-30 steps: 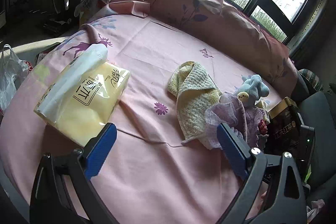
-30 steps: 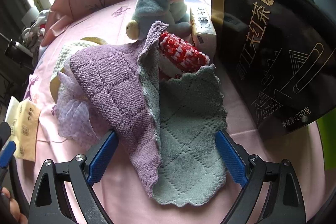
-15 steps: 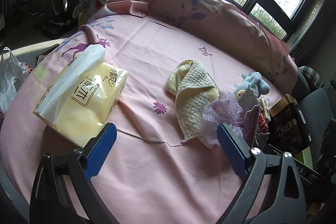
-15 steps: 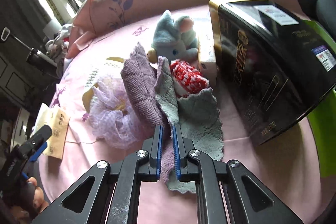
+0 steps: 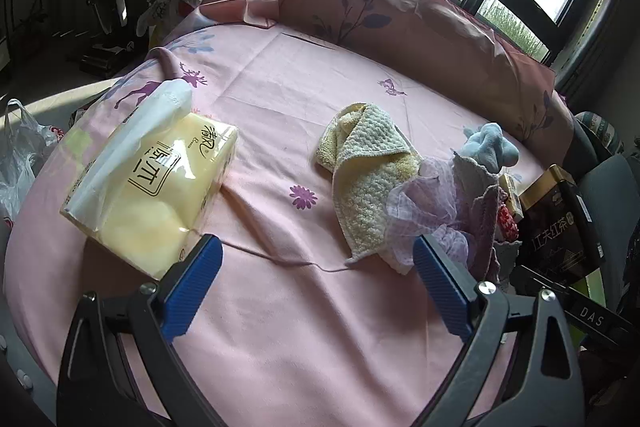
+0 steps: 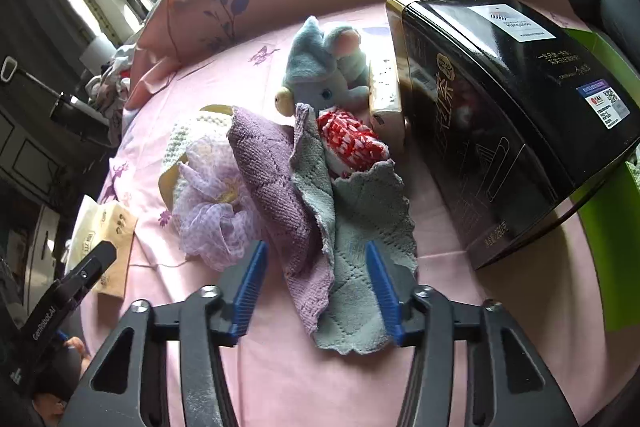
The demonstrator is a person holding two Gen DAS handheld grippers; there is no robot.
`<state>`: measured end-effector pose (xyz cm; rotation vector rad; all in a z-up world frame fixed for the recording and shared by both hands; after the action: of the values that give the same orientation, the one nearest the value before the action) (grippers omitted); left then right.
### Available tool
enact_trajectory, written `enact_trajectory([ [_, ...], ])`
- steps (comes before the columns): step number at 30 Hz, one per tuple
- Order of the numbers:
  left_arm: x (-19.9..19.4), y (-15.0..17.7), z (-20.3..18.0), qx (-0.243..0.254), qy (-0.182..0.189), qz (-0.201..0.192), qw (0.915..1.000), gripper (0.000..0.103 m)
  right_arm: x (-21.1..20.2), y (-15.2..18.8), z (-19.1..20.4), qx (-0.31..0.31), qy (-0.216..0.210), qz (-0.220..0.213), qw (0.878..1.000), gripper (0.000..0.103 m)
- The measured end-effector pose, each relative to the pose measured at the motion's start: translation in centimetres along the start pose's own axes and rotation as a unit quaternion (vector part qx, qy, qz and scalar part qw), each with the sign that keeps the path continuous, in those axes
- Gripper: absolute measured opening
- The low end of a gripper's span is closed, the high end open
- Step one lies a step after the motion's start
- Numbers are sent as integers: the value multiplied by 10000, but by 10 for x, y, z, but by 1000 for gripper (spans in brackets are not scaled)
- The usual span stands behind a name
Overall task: Organize soft objects
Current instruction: 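Grasp the purple towel edge with the right gripper and lift it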
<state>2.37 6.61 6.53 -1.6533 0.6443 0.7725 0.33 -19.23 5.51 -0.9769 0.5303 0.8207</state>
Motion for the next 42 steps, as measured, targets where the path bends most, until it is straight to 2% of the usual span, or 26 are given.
enact_trajectory([
  [1, 0, 0, 0, 16, -2, -2, 10000, 95, 1, 0, 0, 23, -14, -69, 10000, 76],
  [4, 1, 1, -1, 43, -15, 16, 10000, 95, 13, 2, 0, -5, 158, -10, 9999, 76],
  [9, 1, 1, -2, 65, 9, 40, 10000, 95, 40, 5, -17, 342, 723, 19, 9968, 75],
  [12, 2, 1, 0, 46, 11, 66, 10000, 95, 45, 5, -15, 188, 834, -108, 9963, 61],
  [13, 3, 1, 0, 43, 6, 79, 10000, 95, 46, 4, -13, 91, 824, -128, 9965, 47],
  [14, 3, 1, 0, 41, 3, 89, 10000, 95, 48, 4, -12, 48, 752, -97, 9971, 33],
  [15, 3, 1, 0, 37, 1, 94, 9999, 95, 48, 4, -12, 38, 675, -79, 9977, 25],
  [16, 3, 2, 0, 34, 2, 95, 9999, 95, 47, 4, -11, 49, 497, -63, 9987, 13],
  [19, 2, 2, 0, 27, 8, 90, 10000, 95, 39, 2, -7, 7, 413, -129, 9991, 6],
  [22, 2, 1, 2, -36, 7, 116, 9999, 95, 24, 1, -1, 49, 71, -196, 9998, 4],
  [25, 3, 0, 6, -132, 23, 146, 9998, 95, 1, -2, 8, -53, -298, -438, 9986, 4],
  [28, 3, 0, 5, -124, 28, 159, 9998, 95, -18, -3, 13, -110, -471, -650, 9967, 4],
  [32, 2, 0, 5, -95, 83, 146, 9998, 95, -35, -2, 21, -88, -972, -667, 9930, 4],
  [36, 3, -1, 9, -207, 157, 203, 9995, 95, -53, 1, 39, -270, -1330, -865, 9870, 4],
  [42, 3, -4, 20, -447, 263, 260, 9983, 95, -86, 9, 70, -628, -2099, -1126, 9692, 4],
])
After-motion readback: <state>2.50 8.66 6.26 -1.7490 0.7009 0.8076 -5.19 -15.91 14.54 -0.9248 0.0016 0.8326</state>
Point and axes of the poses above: each gripper's, at about its wrist camera, not at the fingertips, and x roughly the way its jaws point, z to its left, y to its underside, the point moved 2 cm from there along x, roughly the way its jaws point, and after that the axes turned 12 degrees about -y, right-handed, at the moved point
